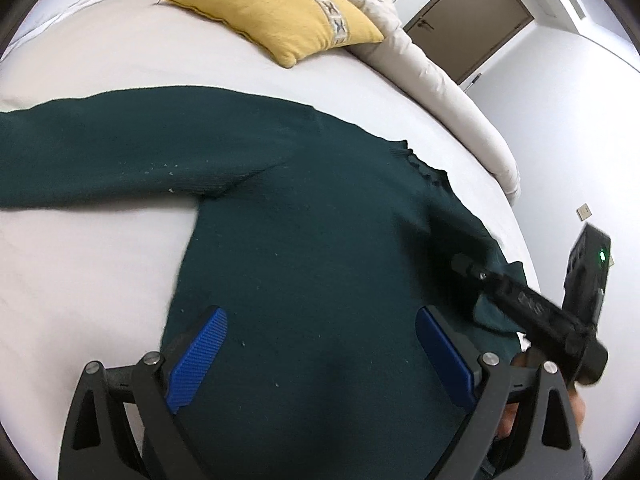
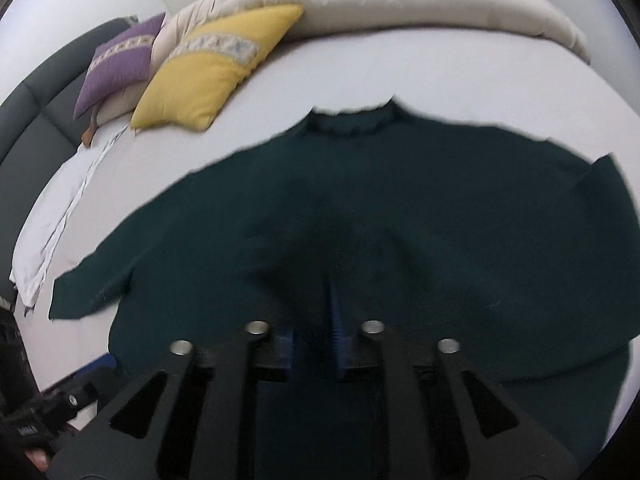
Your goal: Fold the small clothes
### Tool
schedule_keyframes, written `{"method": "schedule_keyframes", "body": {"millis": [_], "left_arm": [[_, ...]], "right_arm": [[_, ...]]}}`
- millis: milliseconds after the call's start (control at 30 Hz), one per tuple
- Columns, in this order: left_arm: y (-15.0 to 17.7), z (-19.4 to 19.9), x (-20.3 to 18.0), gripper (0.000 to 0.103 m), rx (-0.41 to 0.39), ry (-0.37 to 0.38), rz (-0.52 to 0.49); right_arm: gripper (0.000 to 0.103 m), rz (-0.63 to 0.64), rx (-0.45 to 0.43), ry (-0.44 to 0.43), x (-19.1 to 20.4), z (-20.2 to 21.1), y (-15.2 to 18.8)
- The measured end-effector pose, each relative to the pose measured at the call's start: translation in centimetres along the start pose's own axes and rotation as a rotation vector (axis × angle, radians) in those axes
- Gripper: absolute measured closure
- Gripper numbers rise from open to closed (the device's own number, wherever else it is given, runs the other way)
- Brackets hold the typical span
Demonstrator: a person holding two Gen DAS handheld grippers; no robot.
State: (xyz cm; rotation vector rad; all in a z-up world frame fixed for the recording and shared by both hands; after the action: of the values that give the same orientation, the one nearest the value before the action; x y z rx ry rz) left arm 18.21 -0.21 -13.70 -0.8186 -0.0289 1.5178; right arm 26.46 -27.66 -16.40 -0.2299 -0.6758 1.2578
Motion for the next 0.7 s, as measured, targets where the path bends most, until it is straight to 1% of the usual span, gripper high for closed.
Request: {"method": "schedule_keyframes", "body": {"millis": [33,67,100,167,267,333,367,400,433,467,500,533,567,600,633,667,700], "left_arm": [[-0.2,-0.3,-0.1,0.006,0.002,0.001,-0.002],[-0.3,-0.7,-0.5,0.006,0.006,0.001,-0.008],[-0.4,-0.9,-0.7,0.006,0.010,0.003,-0.014],[-0.7,-1.8,-2.0,0.006,0.019,0.008,-0.035],[-1.6,-3.6,-4.1,0.006,0.037,0.009,-0.069],[-2.6,-5.2,-5.8,0.010,0.048,0.012,-0.092],[-2.9,-5.9,-6.5,0.016,0.058,0.004,-0.105],[-3.4,-7.2,-7.4,0.026,0.077,-0.005,-0.126],[-3.5,-8.0,-8.0,0.033,0.093,-0.009,-0.143],[-3.8,-9.4,-8.8,0.044,0.121,-0.023,-0.172],[-4.1,-10.6,-9.5,0.050,0.137,-0.063,-0.206],[-4.3,-11.2,-9.9,0.054,0.130,-0.098,-0.231],[-4.4,-11.3,-10.1,0.062,0.125,-0.114,-0.242],[-4.7,-11.6,-10.3,0.071,0.127,-0.119,-0.244],[-5.0,-11.7,-10.4,0.076,0.130,-0.119,-0.237],[-5.3,-11.5,-10.4,0.086,0.126,-0.119,-0.233],[-5.3,-11.1,-10.3,0.093,0.119,-0.117,-0.235]], "right_arm": [[0.052,-0.007,-0.006,-0.020,0.1,0.9,1.0],[0.039,-0.019,-0.030,-0.054,0.0,1.8,1.2],[0.030,-0.023,-0.051,-0.071,0.3,2.6,1.7],[0.028,-0.023,-0.097,-0.090,-0.6,5.5,2.0],[0.028,-0.047,-0.133,-0.045,-4.0,9.7,2.1],[0.028,-0.092,-0.174,-0.030,-7.5,12.4,1.6],[0.028,-0.109,-0.194,-0.015,-8.9,13.3,1.5],[0.028,-0.125,-0.212,0.001,-10.3,14.1,1.4],[0.028,-0.150,-0.233,0.019,-12.2,14.9,1.3],[0.028,-0.177,-0.245,0.032,-13.9,15.3,0.9],[0.028,-0.206,-0.250,0.043,-15.4,15.6,0.7],[0.028,-0.246,-0.250,0.051,-17.2,15.9,0.5],[0.028,-0.269,-0.251,0.052,-18.4,15.8,0.1],[0.029,-0.285,-0.255,0.053,-19.3,16.0,0.0],[0.029,-0.301,-0.260,0.057,-20.5,16.1,-0.2],[0.029,-0.310,-0.262,0.059,-21.5,16.2,0.0],[0.029,-0.321,-0.262,0.059,-22.1,15.9,-0.2]]}}
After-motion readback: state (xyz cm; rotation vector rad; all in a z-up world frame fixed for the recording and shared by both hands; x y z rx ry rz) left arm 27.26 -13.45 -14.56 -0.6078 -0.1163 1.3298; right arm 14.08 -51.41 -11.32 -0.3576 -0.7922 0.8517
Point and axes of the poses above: each gripper's, at about its wrist camera, not at the fingertips, and z roughly against the way its jaws point, x to its left, y to its underside, the point moved 4 cm from there along -z, roughly the way its jaws point, and after that the axes turned 6 degrees about -z, right-handed, at the moved point
